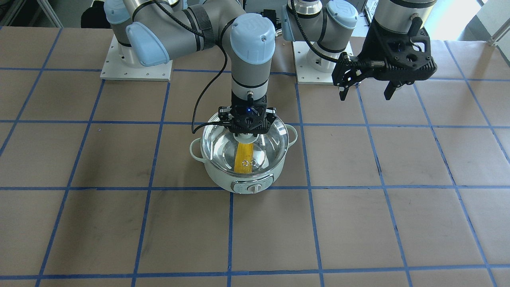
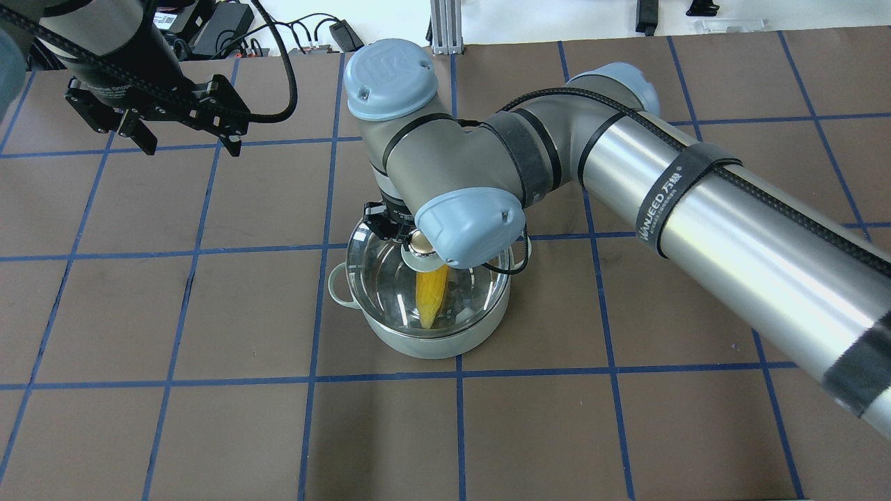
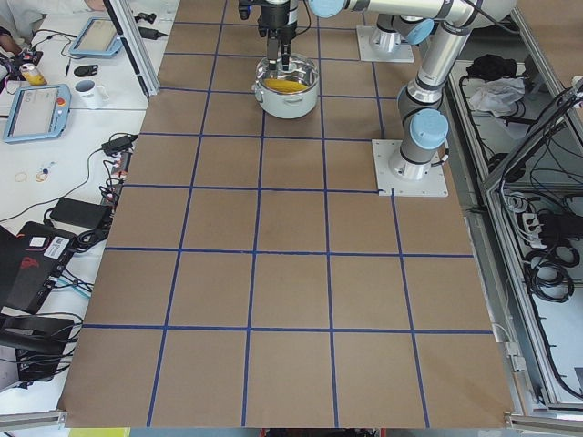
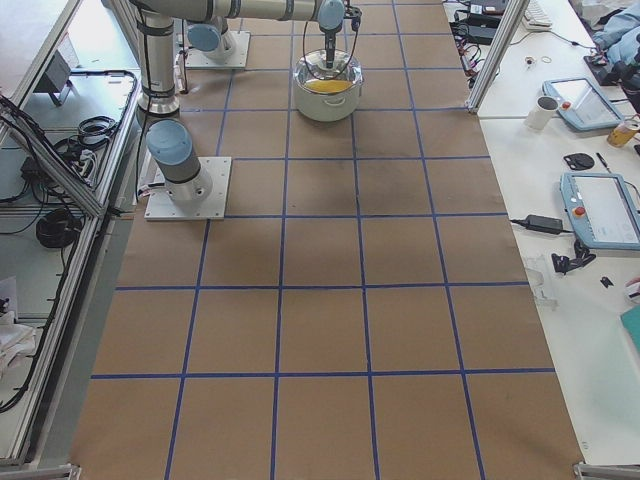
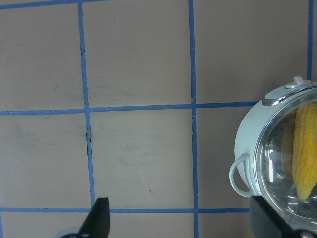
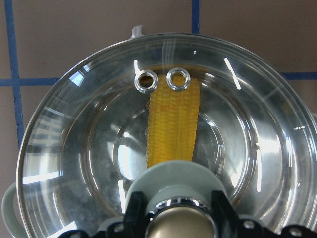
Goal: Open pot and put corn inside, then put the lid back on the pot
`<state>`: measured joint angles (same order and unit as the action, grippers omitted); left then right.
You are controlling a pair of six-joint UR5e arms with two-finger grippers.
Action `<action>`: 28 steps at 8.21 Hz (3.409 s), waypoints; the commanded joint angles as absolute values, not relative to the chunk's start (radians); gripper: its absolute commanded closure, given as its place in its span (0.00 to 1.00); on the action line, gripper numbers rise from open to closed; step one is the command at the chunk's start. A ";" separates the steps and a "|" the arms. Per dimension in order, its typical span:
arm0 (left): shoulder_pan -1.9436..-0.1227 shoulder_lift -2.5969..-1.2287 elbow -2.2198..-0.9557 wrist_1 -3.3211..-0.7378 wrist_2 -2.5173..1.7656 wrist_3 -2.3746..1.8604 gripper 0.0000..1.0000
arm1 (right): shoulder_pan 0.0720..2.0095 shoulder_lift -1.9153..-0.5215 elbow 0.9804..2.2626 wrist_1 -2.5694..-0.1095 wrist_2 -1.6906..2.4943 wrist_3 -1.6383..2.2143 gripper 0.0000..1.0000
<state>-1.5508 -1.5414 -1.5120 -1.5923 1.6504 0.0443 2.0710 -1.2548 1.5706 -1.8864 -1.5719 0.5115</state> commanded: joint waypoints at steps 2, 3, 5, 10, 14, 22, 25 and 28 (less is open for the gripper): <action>-1.551 -1.540 -1.514 -1.592 1.651 0.044 0.00 | 2.071 -1.253 1.572 -1.885 -1.574 0.508 0.42; -1.551 -1.540 -1.514 -1.592 1.652 0.044 0.00 | 2.071 -1.249 1.578 -1.882 -1.584 0.512 0.23; -1.551 -1.531 -1.514 -1.595 1.652 0.044 0.00 | 2.071 -1.249 1.585 -1.890 -1.578 0.522 0.11; -1.551 -1.532 -1.516 -1.592 1.652 0.044 0.00 | 1.848 -1.450 1.569 -1.754 -1.609 0.162 0.00; -1.551 -1.532 -1.516 -1.592 1.652 0.043 0.00 | 1.611 -1.676 1.569 -1.562 -1.611 -0.181 0.00; -1.551 -1.539 -1.516 -1.588 1.565 0.044 0.00 | 1.603 -1.678 1.571 -1.594 -1.603 -0.218 0.00; -1.551 -1.536 -1.516 -1.591 1.569 0.044 0.00 | 1.603 -1.677 1.571 -1.592 -1.606 -0.216 0.00; -1.551 -1.537 -1.516 -1.591 1.569 0.044 0.00 | 1.605 -1.677 1.572 -1.592 -1.606 -0.215 0.00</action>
